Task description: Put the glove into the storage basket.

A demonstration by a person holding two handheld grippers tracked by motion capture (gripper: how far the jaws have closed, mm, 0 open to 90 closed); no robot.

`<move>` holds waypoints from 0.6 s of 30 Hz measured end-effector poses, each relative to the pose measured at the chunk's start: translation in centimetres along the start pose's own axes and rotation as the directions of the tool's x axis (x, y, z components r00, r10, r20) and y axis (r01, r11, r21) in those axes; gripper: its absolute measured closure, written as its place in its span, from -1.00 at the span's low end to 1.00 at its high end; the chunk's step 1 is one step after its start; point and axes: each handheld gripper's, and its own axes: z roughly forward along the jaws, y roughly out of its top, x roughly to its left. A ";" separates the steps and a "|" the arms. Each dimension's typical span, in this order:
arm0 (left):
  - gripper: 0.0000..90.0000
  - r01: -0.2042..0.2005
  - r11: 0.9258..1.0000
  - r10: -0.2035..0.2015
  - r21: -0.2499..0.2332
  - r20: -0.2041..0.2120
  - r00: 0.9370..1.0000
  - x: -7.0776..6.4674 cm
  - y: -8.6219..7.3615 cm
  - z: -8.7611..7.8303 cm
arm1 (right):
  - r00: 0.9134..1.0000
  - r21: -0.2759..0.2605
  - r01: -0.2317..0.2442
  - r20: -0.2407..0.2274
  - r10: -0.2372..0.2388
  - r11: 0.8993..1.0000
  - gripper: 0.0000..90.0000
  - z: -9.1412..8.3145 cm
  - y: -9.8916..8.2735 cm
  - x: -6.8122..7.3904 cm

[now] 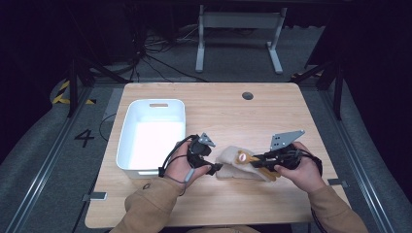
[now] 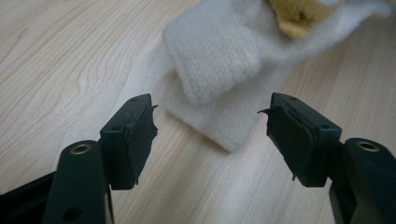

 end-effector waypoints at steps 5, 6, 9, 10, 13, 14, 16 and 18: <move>-0.26 -0.005 1.000 0.005 0.009 0.004 1.000 -0.1 0.0 0.2 | 0.999 0.022 0.018 -0.031 -0.017 1.000 0.72 0.7 -0.3 -0.2; -0.26 -0.005 1.000 0.005 0.009 0.004 1.000 -0.1 0.0 0.2 | 0.999 0.022 0.018 -0.031 -0.017 1.000 0.72 0.7 -0.3 -0.2; -0.26 -0.006 1.000 0.006 0.016 0.005 1.000 -0.1 0.0 0.3 | 0.999 0.042 0.012 -0.046 -0.010 0.999 0.70 1.4 -0.8 -0.6; -0.26 -0.006 1.000 0.006 0.016 0.005 1.000 -0.1 0.0 0.3 | 0.999 0.051 0.016 -0.051 -0.013 0.999 0.69 1.6 -1.0 -0.7; -0.27 -0.008 1.000 0.008 0.021 0.009 1.000 -0.2 0.0 0.4 | 0.998 0.079 0.019 -0.060 -0.014 0.997 0.66 2.1 -1.4 -0.9; -0.27 -0.008 1.000 0.008 0.022 0.011 1.000 -0.2 0.0 0.4 | 0.998 0.088 0.024 -0.061 -0.019 0.996 0.66 2.3 -1.5 -0.9; -0.27 -0.004 1.000 0.003 0.023 0.013 1.000 -0.2 0.0 0.4 | 0.998 0.095 0.027 -0.061 -0.022 0.995 0.64 2.3 -1.5 -0.9; -0.27 -0.007 1.000 0.007 0.026 0.011 1.000 -0.2 0.0 0.5 | 0.998 0.104 0.028 -0.066 -0.021 0.994 0.59 2.5 -1.6 -0.9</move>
